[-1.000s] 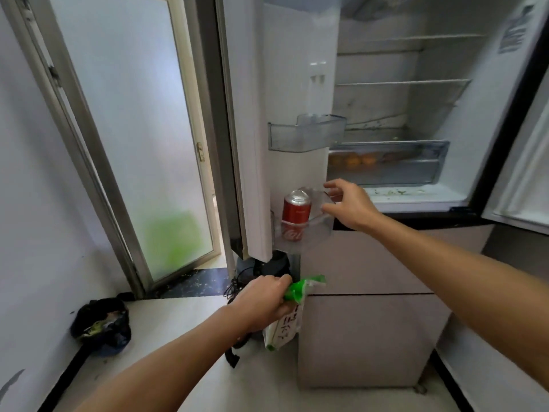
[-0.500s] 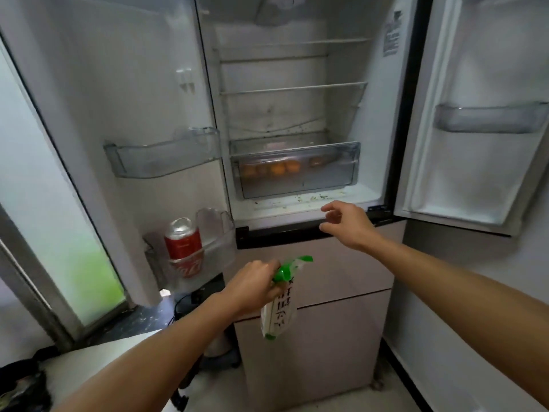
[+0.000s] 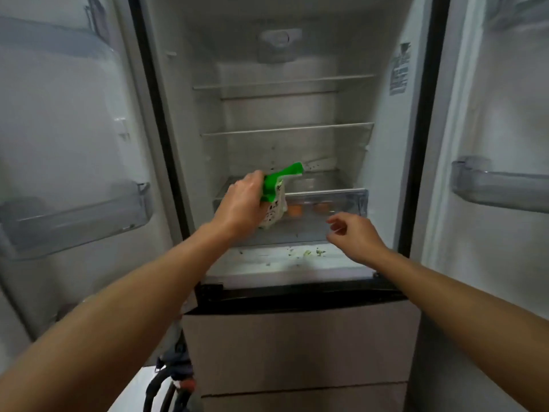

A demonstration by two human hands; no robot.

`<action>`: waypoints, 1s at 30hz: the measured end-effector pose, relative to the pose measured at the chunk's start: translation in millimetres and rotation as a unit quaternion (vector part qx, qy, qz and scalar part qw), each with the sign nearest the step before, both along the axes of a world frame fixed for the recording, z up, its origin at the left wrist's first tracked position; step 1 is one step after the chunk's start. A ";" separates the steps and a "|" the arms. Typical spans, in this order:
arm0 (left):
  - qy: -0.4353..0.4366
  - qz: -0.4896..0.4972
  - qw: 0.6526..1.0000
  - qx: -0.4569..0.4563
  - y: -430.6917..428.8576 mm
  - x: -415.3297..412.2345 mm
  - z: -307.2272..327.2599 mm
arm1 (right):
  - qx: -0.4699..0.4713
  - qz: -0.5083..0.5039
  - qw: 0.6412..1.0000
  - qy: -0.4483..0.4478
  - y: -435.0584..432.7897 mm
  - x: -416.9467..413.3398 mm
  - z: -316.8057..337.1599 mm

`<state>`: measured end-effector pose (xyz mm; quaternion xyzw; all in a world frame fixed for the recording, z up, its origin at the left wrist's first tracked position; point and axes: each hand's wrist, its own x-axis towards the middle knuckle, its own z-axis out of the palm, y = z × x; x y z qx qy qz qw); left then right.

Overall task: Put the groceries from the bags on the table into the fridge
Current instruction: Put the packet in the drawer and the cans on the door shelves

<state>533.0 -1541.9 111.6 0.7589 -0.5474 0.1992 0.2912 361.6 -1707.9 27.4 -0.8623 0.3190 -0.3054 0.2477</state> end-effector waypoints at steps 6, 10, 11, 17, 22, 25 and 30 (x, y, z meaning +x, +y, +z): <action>-0.090 0.076 0.993 0.008 -59.6 63.9 11.1 | -0.122 0.009 0.992 0.018 -44.2 55.9 26.2; -0.145 0.124 0.981 -0.015 -103.8 118.8 5.2 | -0.173 0.022 0.984 0.033 -81.5 101.9 37.7; -0.150 0.125 0.981 -0.018 -115.1 131.8 3.1 | -0.181 0.022 0.983 0.038 -90.8 114.4 38.9; -0.143 0.081 0.986 -0.012 -164.2 193.1 -19.7 | -0.228 0.033 0.971 0.063 -134.6 182.2 31.5; -0.155 0.054 0.986 0.031 -178.1 229.7 -38.5 | -0.252 0.060 0.961 0.092 -154.3 229.4 24.1; -0.174 0.067 0.980 0.064 -177.3 244.6 -44.5 | -0.256 0.079 0.957 0.110 -161.9 250.6 18.6; -0.186 0.082 0.967 0.153 -167.0 268.4 -51.6 | -0.255 0.083 0.956 0.118 -166.6 271.5 18.5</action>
